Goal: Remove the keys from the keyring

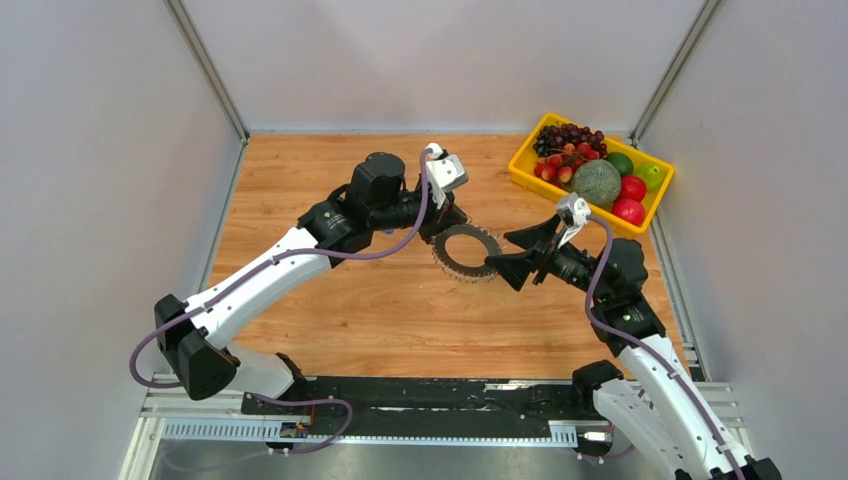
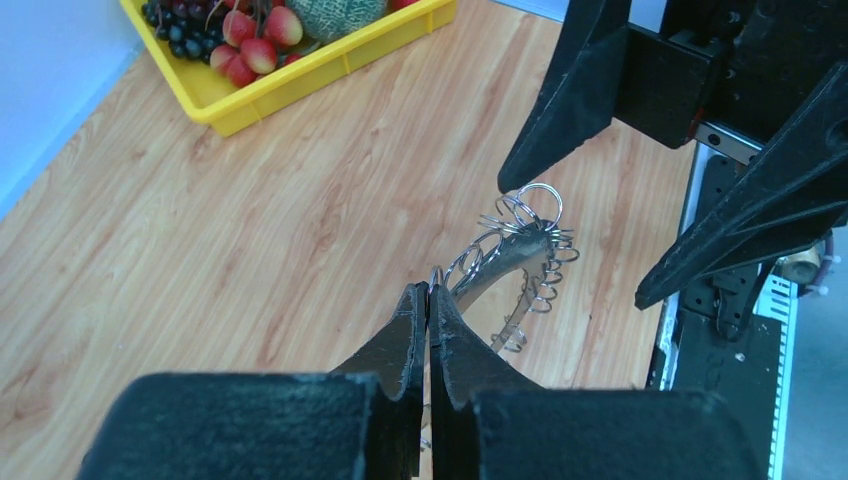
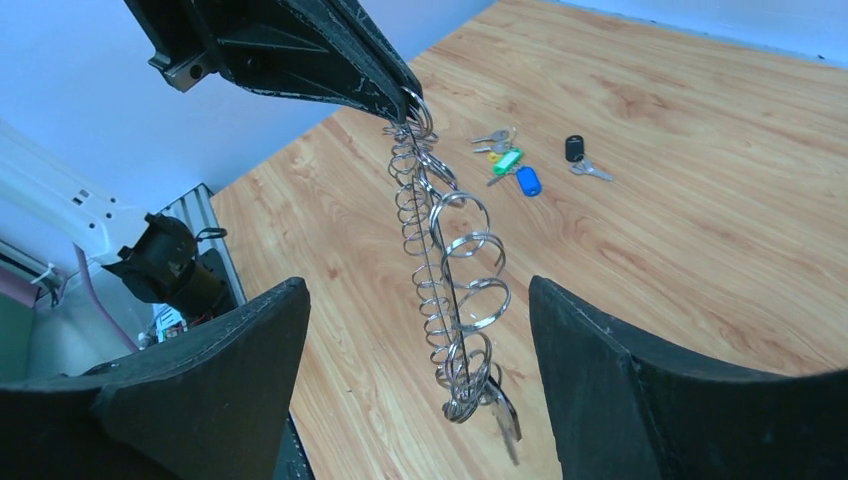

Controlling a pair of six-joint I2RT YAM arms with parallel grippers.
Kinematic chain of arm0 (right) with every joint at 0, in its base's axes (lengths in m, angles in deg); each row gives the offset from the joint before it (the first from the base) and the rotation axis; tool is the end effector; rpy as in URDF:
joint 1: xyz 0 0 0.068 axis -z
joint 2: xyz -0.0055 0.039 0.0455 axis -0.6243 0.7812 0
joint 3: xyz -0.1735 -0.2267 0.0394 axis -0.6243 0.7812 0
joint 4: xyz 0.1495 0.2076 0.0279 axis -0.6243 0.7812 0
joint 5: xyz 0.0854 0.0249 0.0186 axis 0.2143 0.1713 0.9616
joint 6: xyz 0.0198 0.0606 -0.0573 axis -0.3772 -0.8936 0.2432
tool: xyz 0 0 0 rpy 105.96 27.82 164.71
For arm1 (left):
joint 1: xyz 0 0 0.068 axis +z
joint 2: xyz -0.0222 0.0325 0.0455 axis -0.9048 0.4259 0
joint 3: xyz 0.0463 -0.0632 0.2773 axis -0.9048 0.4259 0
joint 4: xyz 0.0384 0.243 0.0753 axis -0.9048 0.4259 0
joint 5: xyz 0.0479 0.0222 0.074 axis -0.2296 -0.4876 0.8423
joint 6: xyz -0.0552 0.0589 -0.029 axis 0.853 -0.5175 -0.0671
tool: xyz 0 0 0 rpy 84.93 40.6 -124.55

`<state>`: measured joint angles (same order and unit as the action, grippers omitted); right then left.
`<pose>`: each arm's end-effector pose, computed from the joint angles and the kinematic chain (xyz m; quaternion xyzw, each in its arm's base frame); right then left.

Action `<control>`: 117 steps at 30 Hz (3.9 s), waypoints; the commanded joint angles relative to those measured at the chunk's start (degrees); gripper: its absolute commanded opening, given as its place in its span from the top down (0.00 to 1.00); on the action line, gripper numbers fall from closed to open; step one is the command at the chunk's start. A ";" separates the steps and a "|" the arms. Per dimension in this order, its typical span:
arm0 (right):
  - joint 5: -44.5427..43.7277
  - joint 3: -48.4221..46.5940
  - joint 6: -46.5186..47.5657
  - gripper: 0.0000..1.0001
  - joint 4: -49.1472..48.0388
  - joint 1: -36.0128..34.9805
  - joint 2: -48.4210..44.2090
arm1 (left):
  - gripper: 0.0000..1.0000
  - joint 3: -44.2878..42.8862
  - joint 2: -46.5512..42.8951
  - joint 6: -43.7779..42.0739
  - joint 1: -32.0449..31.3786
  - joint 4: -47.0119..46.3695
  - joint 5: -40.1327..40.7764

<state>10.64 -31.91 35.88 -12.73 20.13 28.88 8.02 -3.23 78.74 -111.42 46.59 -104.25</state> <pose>0.1505 0.0998 0.3223 -0.2348 0.6678 0.4282 0.5618 0.2170 -0.2700 0.3971 0.4331 0.6798 -0.3530 0.4750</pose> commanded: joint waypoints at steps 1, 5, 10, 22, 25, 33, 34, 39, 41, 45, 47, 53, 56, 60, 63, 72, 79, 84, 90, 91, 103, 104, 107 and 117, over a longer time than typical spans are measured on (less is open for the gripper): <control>-0.79 -4.66 3.99 0.18 2.28 -2.91 0.63 | 1.00 -3.78 -2.82 -2.61 -0.36 1.76 -3.08; -1.96 -6.26 5.49 0.22 4.03 -5.70 2.14 | 1.00 -3.83 -4.11 -2.84 -0.71 1.93 -3.75; -3.79 -7.61 5.70 0.44 5.38 -9.09 4.75 | 1.00 -3.96 -5.48 -2.42 -0.90 1.95 -4.73; -6.34 -10.80 4.21 1.00 8.12 -13.36 5.37 | 1.00 -1.03 -8.56 0.06 -1.00 2.24 -0.84; -6.46 -11.67 2.73 1.00 8.92 -13.43 5.40 | 0.90 1.49 -9.85 1.13 -0.93 0.58 0.52; -24.21 -13.06 -14.48 1.00 12.44 -13.40 5.31 | 0.17 8.70 -15.74 4.92 -0.92 -5.11 8.41; -26.10 -13.14 -16.91 1.00 12.88 -13.34 5.39 | 0.14 9.58 -16.42 5.10 -0.92 -5.80 8.56; -34.39 -14.26 -29.20 1.00 15.50 -13.39 5.63 | 0.08 15.71 -20.21 3.45 -1.03 -10.66 5.70; -36.11 -15.19 -34.11 1.00 17.13 -13.37 5.72 | 0.05 19.03 -21.38 0.30 -1.81 -13.49 5.23; -40.21 -19.01 -41.53 1.00 23.13 -13.37 6.83 | 0.01 24.10 -22.85 -12.43 -8.37 -16.34 13.69; -41.66 -20.61 -44.46 1.00 26.22 -13.36 7.41 | 0.00 26.50 -23.28 -19.80 -11.55 -18.23 18.17; -39.70 -22.60 -49.54 1.00 28.00 -13.32 9.62 | 0.00 31.51 -22.94 -36.04 -14.91 -24.02 20.40; -37.56 -22.68 -50.46 1.00 27.97 -13.35 10.67 | 0.00 32.68 -22.11 -40.04 -15.16 -27.89 23.38; -35.50 -22.47 -51.88 1.00 27.93 -13.38 11.02 | 0.00 33.54 -19.95 -43.97 -15.58 -33.50 26.10; -34.84 -22.20 -53.17 1.00 27.98 -13.42 10.97 | 0.00 32.53 -17.53 -45.81 -15.68 -33.82 25.00; -33.07 -23.50 -54.17 1.00 27.96 -13.44 11.22 | 0.22 29.20 -11.37 -45.50 -16.03 -30.23 19.93; -32.22 -22.65 -54.47 0.93 27.90 -13.35 10.73 | 0.99 26.18 -8.14 -43.63 -16.03 -31.76 23.20; -34.38 -20.80 -52.58 0.19 27.98 -13.29 8.54 | 1.00 27.12 -8.80 -41.54 -16.03 -33.18 25.77; -41.75 -17.77 -40.16 0.05 28.16 -13.32 0.77 | 1.00 30.42 -12.56 -34.68 -14.60 -34.71 27.79; -42.91 -17.81 -35.22 0.04 28.24 -13.36 -0.45 | 1.00 30.63 -13.16 -33.30 -13.63 -34.49 26.37; -33.31 -10.31 8.10 0.09 18.65 -13.34 -8.78 | 1.00 32.03 -23.37 0.09 1.78 -35.19 -11.39; -30.75 -9.72 9.49 0.10 17.80 -13.32 -8.44 | 1.00 31.83 -23.27 1.72 3.32 -35.25 -17.42; -24.61 -8.85 11.87 0.16 14.95 -13.31 -7.72 | 1.00 30.34 -22.15 2.00 5.54 -34.75 -29.34; 1.75 -7.53 17.50 0.33 7.49 -13.33 -5.82 | 1.00 25.65 -20.58 -6.14 6.11 -27.71 -50.58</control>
<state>0.85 -39.42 49.82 0.53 6.93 21.87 37.53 -23.66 75.02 -105.54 20.10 -142.33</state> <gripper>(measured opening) 0.725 0.065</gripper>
